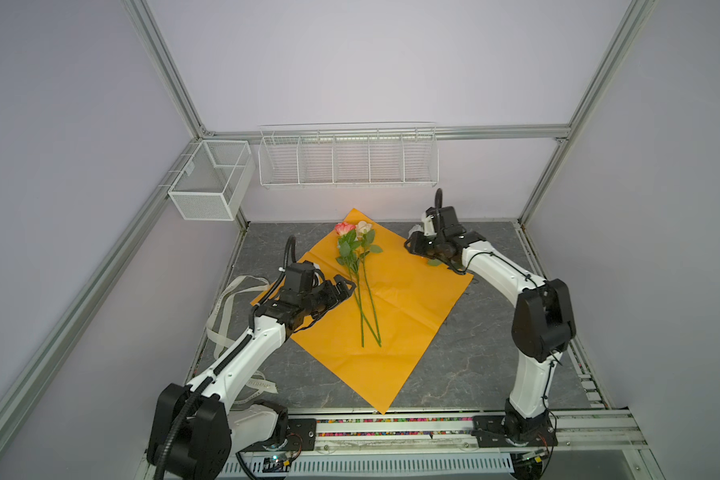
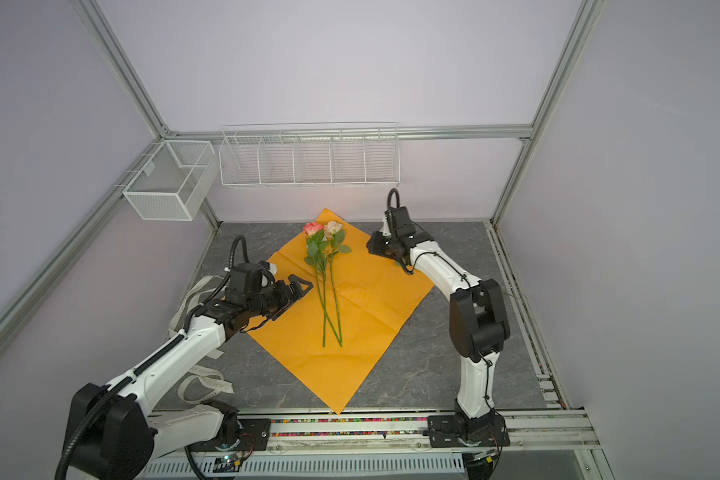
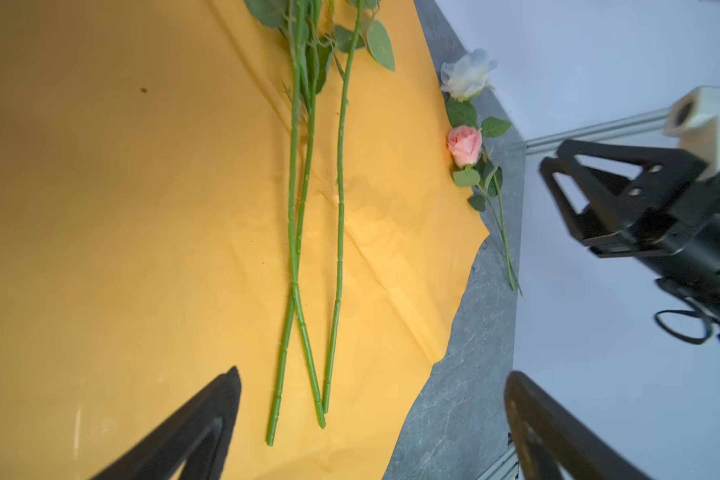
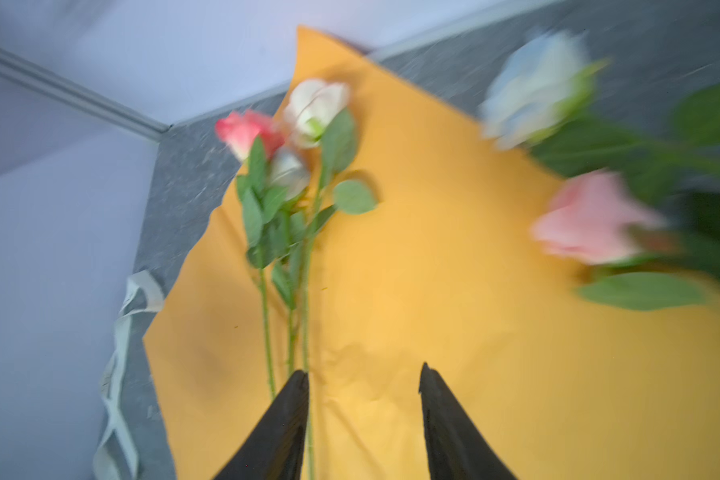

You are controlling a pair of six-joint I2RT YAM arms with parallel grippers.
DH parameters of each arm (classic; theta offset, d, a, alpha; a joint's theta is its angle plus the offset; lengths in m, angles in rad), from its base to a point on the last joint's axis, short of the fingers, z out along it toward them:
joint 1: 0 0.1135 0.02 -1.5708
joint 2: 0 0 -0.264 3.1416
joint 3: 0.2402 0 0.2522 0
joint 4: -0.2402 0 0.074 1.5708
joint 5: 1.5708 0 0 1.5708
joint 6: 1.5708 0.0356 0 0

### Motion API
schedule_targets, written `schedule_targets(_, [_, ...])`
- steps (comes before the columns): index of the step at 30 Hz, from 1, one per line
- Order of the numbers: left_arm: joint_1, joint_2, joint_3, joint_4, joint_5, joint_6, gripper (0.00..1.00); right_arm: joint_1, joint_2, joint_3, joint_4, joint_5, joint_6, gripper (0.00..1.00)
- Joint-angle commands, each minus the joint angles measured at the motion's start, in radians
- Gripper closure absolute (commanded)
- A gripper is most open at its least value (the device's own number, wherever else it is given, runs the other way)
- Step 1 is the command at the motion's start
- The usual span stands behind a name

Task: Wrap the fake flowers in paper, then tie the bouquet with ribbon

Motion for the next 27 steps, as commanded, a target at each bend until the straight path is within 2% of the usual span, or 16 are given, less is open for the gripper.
schedule_targets(1, [-0.066, 0.106, 0.094, 0.081, 0.030, 0.005, 0.01, -0.145, 0.007, -0.054, -0.142, -0.016, -0.224, 0.54])
schedule_targets(3, [-0.110, 0.189, 0.150, 0.098, 0.039, 0.004, 0.01, -0.235, 0.039, -0.034, -0.198, -0.049, -0.328, 0.54])
schedule_targets(5, [-0.152, 0.266, 0.215, 0.105, 0.046, 0.005, 0.01, -0.300, 0.078, -0.007, -0.241, 0.004, -0.378, 0.55])
schedule_targets(7, [-0.188, 0.335, 0.282, 0.103, 0.054, 0.008, 0.01, -0.351, 0.124, 0.020, -0.255, -0.026, -0.451, 0.55])
schedule_targets(10, [-0.231, 0.425, 0.369, 0.096, 0.066, 0.008, 0.01, -0.384, 0.197, 0.098, -0.317, -0.067, -0.563, 0.54])
schedule_targets(13, [-0.253, 0.483, 0.420, 0.098, 0.077, 0.002, 0.01, -0.383, 0.235, 0.131, -0.317, -0.026, -0.660, 0.54])
schedule_targets(17, [-0.268, 0.527, 0.455, 0.095, 0.090, -0.004, 0.01, -0.383, 0.308, 0.224, -0.355, 0.032, -0.721, 0.53])
schedule_targets(27, [-0.269, 0.546, 0.464, 0.081, 0.087, -0.005, 0.01, -0.383, 0.448, 0.392, -0.436, 0.030, -0.732, 0.56])
